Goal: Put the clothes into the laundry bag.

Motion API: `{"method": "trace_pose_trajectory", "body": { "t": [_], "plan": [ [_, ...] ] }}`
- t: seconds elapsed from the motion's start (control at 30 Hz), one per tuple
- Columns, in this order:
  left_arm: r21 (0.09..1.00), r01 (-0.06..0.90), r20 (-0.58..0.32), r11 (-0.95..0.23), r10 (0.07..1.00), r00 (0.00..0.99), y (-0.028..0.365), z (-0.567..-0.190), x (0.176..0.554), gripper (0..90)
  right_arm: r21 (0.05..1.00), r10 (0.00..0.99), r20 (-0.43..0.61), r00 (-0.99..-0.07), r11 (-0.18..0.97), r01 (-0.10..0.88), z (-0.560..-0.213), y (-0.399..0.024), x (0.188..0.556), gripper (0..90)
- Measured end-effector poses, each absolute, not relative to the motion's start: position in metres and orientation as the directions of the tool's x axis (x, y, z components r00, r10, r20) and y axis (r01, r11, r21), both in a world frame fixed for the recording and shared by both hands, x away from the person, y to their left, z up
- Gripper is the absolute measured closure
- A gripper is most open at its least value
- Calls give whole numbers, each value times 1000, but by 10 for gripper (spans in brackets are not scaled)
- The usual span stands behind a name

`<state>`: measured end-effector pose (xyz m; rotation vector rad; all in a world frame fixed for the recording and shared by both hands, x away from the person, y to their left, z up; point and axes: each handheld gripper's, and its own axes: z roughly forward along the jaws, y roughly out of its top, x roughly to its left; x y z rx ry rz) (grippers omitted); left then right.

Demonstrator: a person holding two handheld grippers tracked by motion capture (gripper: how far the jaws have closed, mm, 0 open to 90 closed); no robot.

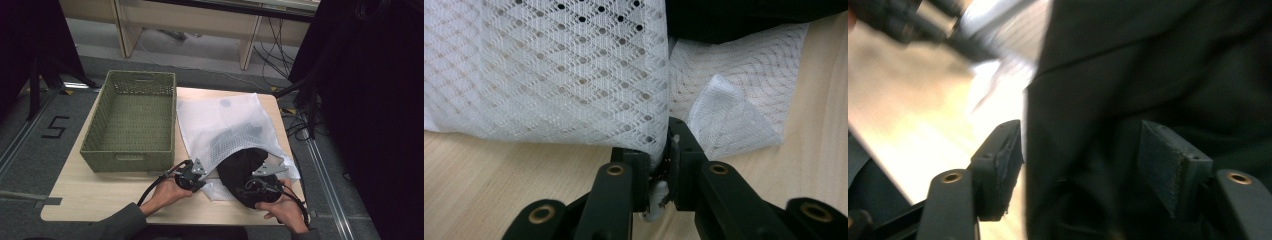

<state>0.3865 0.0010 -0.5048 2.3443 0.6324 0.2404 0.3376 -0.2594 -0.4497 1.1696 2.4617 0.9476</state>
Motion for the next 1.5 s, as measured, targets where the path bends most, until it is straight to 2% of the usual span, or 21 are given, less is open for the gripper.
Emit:
{"method": "trace_pose_trajectory", "body": {
  "t": [0.17, 0.2, 0.23, 0.3, 0.4, 0.43, 0.57, 0.6, 0.73, 0.83, 0.97, 1.0, 1.03, 1.07, 1.1, 1.13, 1.23, 1.37, 1.43, 1.47, 1.5],
  "plan": [
    [639, 353, 16, -683, 471, 882, 4, -503, 388, 810, 592, 742, 10, -671, 536, 602, -470, -243, 346, 364],
    [665, 368, 3, -649, 496, 868, 1, -505, 387, 810, 549, 745, -34, -667, 571, 610, -480, -241, 359, 549],
    [665, 368, 3, -649, 496, 868, 1, -505, 387, 810, 549, 745, -34, -667, 571, 610, -480, -241, 359, 549],
    [662, 357, 15, -660, 487, 873, 2, -504, 387, 811, 510, 736, -38, -676, 596, 620, -486, -237, 374, 732],
    [644, 342, -2, -684, 445, 896, 4, -503, 389, 811, 543, 711, -49, -701, 608, 579, -485, -230, 388, 788],
    [648, 352, -14, -675, 452, 892, 5, -504, 389, 810, 589, 712, -83, -697, 600, 542, -487, -222, 395, 794],
    [649, 357, -7, -672, 464, 886, 4, -504, 388, 812, 592, 715, -91, -693, 598, 540, -478, -203, 413, 801],
    [646, 345, 12, -681, 461, 887, 6, -503, 389, 813, 628, 752, -62, -656, 540, 560, -472, -189, 431, 805],
    [631, 328, 33, -703, 447, 894, 9, -501, 389, 814, 655, 815, -100, -571, 486, 579, -468, -179, 460, 806],
    [649, 336, 29, -683, 464, 885, 7, -503, 384, 816, 654, 852, -134, -506, 460, 601, -478, -188, 480, 806],
    [646, 332, 20, -687, 450, 893, 6, -503, 384, 815, 653, 846, -127, -518, 464, 599, -484, -199, 489, 791],
    [645, 327, 29, -691, 449, 893, 7, -502, 385, 814, 657, 858, -96, -505, 436, 615, -482, -201, 483, 727],
    [645, 327, 29, -691, 449, 893, 7, -502, 385, 814, 657, 858, -96, -505, 436, 615, -482, -201, 483, 727],
    [640, 316, 50, -700, 449, 892, 7, -502, 385, 812, 665, 838, -53, -543, 436, 607, -473, -201, 473, 634],
    [637, 333, 27, -696, 451, 892, 7, -502, 385, 812, 665, 838, -53, -543, 436, 607, -473, -201, 473, 634],
    [633, 319, 56, -705, 453, 890, 9, -501, 386, 810, 673, 804, -47, -593, 464, 576, -460, -206, 462, 584],
    [632, 325, 55, -704, 459, 887, 10, -500, 387, 808, 681, 786, 5, -619, 450, 577, -439, -222, 439, 527],
    [617, 336, 36, -711, 452, 891, 12, -500, 389, 805, 711, 814, -8, -581, 413, 569, -424, -252, 414, 477],
    [615, 334, 39, -714, 451, 892, 12, -500, 389, 804, 699, 839, -1, -545, 390, 599, -423, -257, 409, 462],
    [616, 334, 39, -713, 451, 892, 12, -500, 389, 804, 655, 860, -32, -509, 403, 640, -430, -271, 403, 434],
    [619, 338, 36, -709, 456, 889, 12, -500, 389, 804, 640, 855, -47, -516, 422, 642, -436, -275, 403, 419]
  ]
}}
